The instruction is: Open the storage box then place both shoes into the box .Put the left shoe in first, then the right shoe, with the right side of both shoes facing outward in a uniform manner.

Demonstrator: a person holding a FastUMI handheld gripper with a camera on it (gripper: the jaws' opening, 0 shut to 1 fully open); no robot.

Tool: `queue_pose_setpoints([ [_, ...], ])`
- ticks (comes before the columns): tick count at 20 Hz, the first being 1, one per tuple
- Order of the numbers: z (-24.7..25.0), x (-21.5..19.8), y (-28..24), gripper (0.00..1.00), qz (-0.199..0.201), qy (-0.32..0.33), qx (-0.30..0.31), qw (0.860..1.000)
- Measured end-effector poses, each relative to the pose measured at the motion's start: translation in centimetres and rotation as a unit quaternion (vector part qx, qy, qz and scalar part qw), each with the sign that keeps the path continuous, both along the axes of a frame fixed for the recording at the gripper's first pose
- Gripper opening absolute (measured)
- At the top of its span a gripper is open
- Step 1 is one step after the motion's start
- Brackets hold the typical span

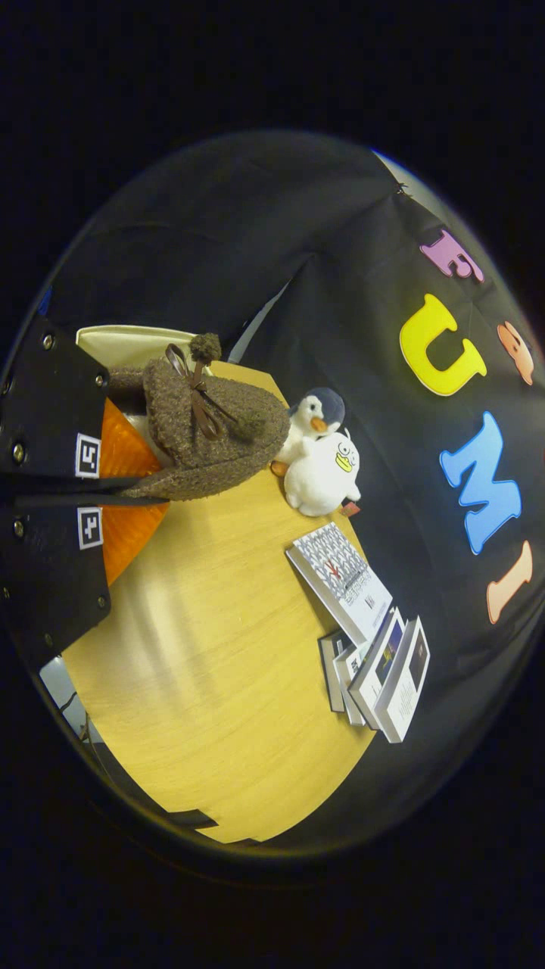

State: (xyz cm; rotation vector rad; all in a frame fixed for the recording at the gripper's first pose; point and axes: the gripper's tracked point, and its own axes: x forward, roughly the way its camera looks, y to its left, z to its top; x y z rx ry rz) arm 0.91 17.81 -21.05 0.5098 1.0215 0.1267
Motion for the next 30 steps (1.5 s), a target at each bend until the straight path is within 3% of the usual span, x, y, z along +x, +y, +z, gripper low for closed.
queue_pose_setpoints([
  [10, -0.6, 1.0, 9.5, 0.00, 0.021, 0.000, 0.015, 1.000],
  [16, -2.9, 0.0, 11.9, 0.03, 0.027, 0.025, 0.014, 0.999],
  [18, -2.7, -0.1, 12.2, 0.15, 0.036, 0.022, 0.025, 0.999],
  [19, -2.1, 0.3, 12.3, 0.37, 0.034, 0.012, 0.034, 0.999],
  [20, -1.4, 0.5, 12.3, 0.45, 0.035, 0.004, 0.040, 0.999],
  [22, -0.2, 0.9, 11.6, 0.78, 0.048, -0.016, 0.032, 0.998],
  [24, 1.2, 1.2, 10.7, 0.94, 0.064, -0.047, 0.013, 0.997],
  [30, 7.2, 2.0, 7.2, 0.97, 0.091, -0.149, -0.005, 0.985],
])
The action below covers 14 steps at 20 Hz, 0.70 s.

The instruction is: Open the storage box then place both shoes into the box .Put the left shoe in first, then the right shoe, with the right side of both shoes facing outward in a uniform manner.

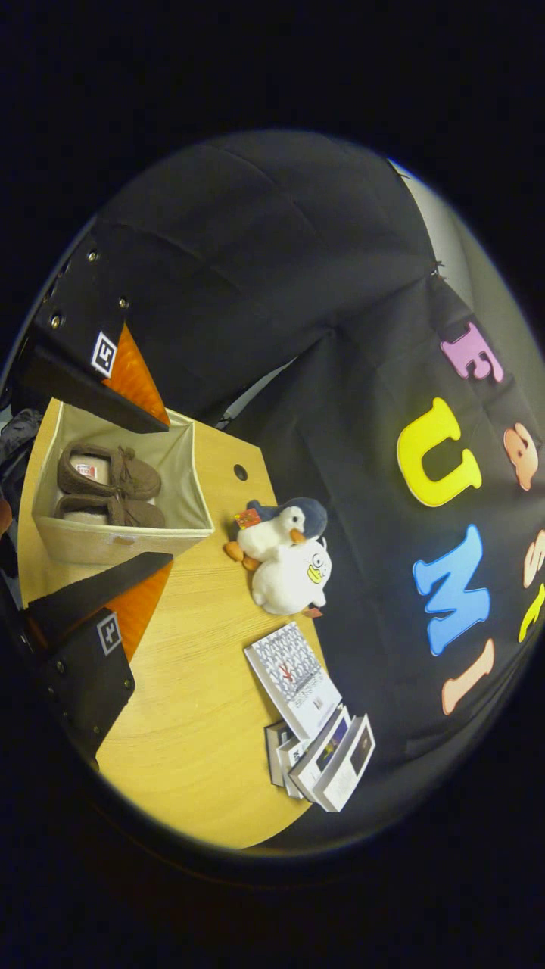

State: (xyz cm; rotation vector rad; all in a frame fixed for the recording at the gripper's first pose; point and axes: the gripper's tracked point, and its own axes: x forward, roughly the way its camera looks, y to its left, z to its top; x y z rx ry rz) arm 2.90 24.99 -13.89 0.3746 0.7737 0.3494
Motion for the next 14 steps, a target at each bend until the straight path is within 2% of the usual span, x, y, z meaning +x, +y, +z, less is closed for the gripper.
queue_pose_setpoints([
  [3, 3.5, 0.2, -3.0, 0.97, 0.014, -0.064, -0.027, 0.997],
  [7, 7.1, 0.2, -8.0, 0.97, 0.009, -0.133, -0.072, 0.988],
  [10, 9.6, 0.0, -11.9, 0.97, -0.003, -0.185, -0.106, 0.977],
  [14, 11.6, -0.5, -17.3, 0.97, -0.040, -0.225, -0.141, 0.963],
])
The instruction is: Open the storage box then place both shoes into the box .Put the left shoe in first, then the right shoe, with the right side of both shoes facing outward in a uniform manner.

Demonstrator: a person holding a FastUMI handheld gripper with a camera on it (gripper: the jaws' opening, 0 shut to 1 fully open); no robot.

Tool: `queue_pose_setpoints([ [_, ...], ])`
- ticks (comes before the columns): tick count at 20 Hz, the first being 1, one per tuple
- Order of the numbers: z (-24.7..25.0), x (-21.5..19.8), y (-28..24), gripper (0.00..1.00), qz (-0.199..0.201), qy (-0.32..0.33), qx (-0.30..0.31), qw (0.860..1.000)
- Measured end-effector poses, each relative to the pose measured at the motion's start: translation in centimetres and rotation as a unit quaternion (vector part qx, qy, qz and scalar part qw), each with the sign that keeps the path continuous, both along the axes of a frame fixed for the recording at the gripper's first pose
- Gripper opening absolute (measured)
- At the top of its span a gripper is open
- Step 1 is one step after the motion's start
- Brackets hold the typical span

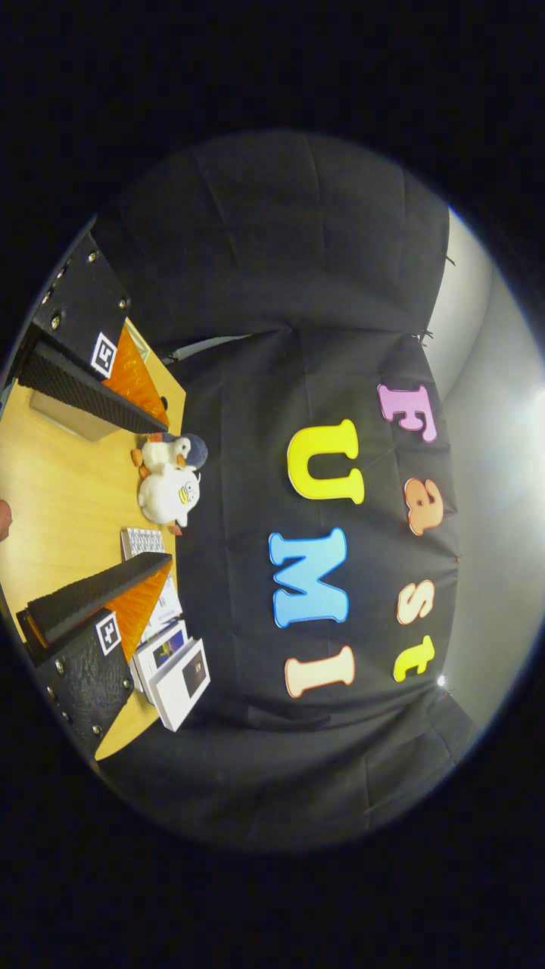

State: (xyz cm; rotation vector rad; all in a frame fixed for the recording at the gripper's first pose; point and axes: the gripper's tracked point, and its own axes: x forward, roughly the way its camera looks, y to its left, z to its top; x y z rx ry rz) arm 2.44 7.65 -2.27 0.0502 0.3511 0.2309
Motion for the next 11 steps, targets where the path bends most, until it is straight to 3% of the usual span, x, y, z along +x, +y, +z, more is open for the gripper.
queue_pose_setpoints([
  [5, 1.5, -0.2, -4.8, 0.97, -0.031, -0.030, 0.003, 0.999],
  [11, 2.5, 0.2, -7.1, 0.97, -0.054, -0.051, 0.019, 0.997],
])
